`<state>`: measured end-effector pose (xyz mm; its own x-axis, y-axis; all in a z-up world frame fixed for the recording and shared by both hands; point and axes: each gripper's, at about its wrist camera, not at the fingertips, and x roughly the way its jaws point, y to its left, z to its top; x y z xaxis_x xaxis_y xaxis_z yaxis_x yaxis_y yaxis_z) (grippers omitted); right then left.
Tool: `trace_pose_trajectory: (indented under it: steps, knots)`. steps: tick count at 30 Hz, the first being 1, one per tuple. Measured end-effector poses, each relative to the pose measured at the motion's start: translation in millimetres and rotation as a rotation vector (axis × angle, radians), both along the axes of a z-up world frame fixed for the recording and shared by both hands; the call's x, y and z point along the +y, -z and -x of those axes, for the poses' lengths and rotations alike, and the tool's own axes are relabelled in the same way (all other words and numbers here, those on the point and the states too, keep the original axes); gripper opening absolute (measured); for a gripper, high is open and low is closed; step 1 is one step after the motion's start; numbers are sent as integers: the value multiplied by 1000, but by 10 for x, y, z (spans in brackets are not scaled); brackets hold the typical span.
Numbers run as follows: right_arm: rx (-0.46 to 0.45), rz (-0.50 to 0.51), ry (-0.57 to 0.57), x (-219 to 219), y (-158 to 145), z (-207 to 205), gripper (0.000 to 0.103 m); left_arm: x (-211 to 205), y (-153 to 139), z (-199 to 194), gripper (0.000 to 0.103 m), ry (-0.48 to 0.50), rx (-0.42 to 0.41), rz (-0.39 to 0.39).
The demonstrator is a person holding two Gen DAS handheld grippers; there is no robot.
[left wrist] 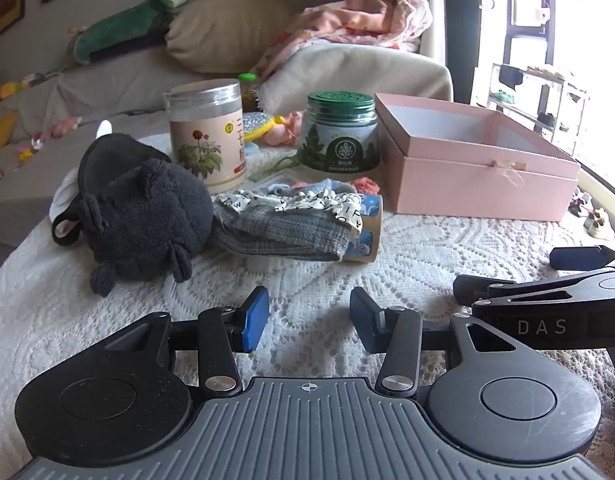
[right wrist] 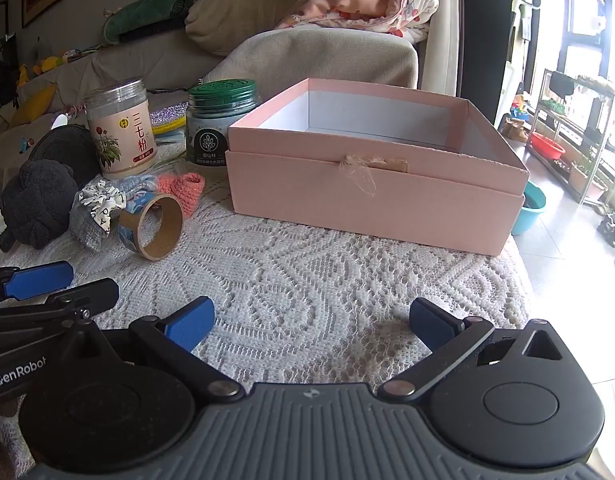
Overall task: Organize soft objects
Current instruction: 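Move the left tool toward the black plush bear and grasp it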
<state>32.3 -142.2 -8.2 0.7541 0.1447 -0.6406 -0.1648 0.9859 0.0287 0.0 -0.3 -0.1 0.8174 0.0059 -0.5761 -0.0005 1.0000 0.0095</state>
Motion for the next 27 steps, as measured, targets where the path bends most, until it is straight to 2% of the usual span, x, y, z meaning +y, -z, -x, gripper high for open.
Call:
trace_pose_trajectory:
  steps: [19,21,25,27]
  knots:
    - [1,-1,5,9,5,4,103,16,-14,-21,50,7,12,9]
    - [11,0,-10,-2,-6,1,103,45,-8,-58,46,32,20,40]
    - [88,7,-62,-40,-75,-77,103,311,-29,-101,45,56,37,216]
    - [100,17,-75,-35,-77,-70,103,352,-33,-91,41,105,41,206]
